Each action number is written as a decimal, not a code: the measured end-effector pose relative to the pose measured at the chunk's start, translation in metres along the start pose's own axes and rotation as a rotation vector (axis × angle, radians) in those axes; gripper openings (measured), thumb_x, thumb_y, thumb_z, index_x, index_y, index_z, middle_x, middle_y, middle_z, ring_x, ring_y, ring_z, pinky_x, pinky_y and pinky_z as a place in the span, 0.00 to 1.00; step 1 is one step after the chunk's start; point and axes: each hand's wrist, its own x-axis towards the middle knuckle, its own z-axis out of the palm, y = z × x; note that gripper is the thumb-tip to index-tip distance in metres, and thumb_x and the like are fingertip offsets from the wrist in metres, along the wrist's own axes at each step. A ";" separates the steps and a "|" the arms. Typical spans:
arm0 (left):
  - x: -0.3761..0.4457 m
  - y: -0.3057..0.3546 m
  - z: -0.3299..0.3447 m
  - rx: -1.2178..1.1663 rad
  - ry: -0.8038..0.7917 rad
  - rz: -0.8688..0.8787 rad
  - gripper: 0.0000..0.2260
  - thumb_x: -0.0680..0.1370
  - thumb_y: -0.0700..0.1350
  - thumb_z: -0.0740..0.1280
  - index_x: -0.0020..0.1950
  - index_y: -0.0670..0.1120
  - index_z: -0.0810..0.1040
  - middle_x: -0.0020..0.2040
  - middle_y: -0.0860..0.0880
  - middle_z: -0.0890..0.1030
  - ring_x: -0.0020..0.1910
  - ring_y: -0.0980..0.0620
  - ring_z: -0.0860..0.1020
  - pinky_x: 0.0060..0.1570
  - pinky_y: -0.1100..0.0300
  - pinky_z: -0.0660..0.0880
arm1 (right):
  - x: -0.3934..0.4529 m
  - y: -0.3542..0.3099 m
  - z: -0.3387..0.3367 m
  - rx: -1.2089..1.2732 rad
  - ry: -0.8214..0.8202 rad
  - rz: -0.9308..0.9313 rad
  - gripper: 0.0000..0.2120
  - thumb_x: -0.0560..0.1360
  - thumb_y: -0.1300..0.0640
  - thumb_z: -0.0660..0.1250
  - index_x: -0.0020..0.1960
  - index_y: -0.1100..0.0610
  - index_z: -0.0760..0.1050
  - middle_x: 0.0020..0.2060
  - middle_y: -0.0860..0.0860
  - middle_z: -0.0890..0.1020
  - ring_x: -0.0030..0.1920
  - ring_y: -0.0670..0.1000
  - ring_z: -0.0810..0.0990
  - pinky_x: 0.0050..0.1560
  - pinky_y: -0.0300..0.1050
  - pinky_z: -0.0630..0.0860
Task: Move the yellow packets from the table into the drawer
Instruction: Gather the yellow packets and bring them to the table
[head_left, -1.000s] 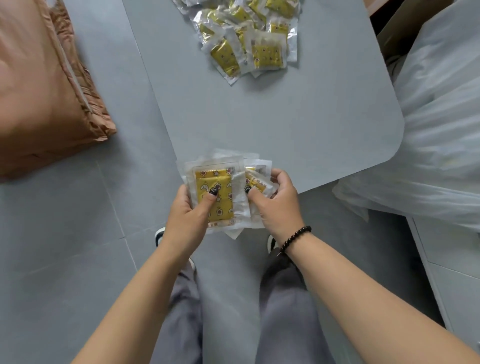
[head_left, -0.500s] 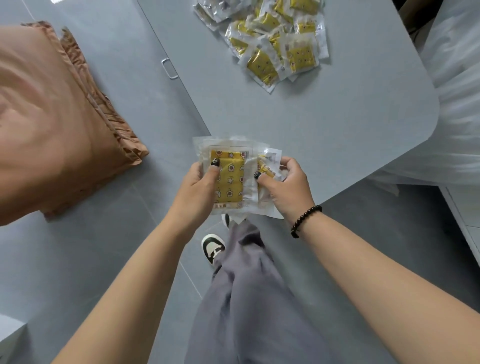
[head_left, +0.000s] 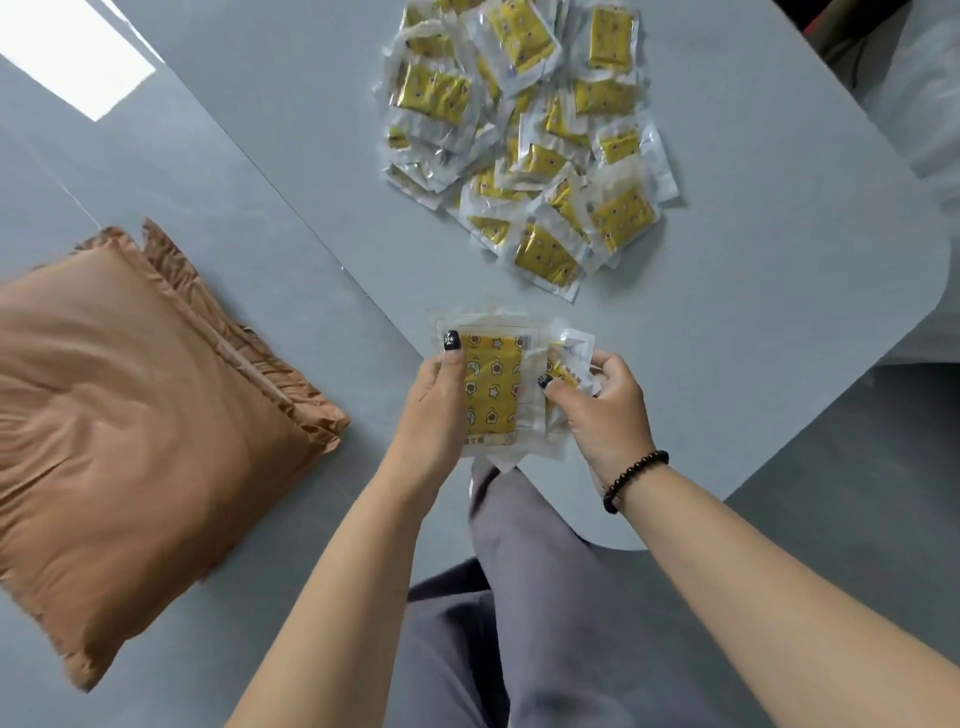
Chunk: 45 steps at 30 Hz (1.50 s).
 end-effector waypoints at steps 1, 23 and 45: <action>0.009 0.010 -0.004 -0.004 -0.005 -0.020 0.15 0.82 0.54 0.53 0.60 0.50 0.74 0.54 0.52 0.80 0.50 0.56 0.80 0.36 0.68 0.74 | 0.006 -0.009 0.005 0.007 0.006 0.005 0.16 0.70 0.64 0.70 0.56 0.56 0.72 0.51 0.53 0.81 0.52 0.54 0.81 0.55 0.52 0.79; 0.202 0.198 -0.085 0.447 -0.303 0.192 0.09 0.76 0.36 0.66 0.52 0.49 0.75 0.47 0.53 0.81 0.45 0.52 0.81 0.40 0.63 0.79 | 0.121 -0.150 0.130 0.409 0.297 0.117 0.17 0.73 0.63 0.68 0.58 0.53 0.68 0.46 0.43 0.74 0.35 0.42 0.72 0.32 0.31 0.70; 0.362 0.269 0.000 1.067 -0.192 0.283 0.17 0.74 0.48 0.70 0.53 0.45 0.65 0.48 0.48 0.74 0.42 0.48 0.75 0.36 0.54 0.78 | 0.263 -0.180 0.102 0.367 0.403 0.396 0.20 0.73 0.62 0.67 0.65 0.58 0.70 0.56 0.51 0.78 0.38 0.44 0.74 0.32 0.36 0.68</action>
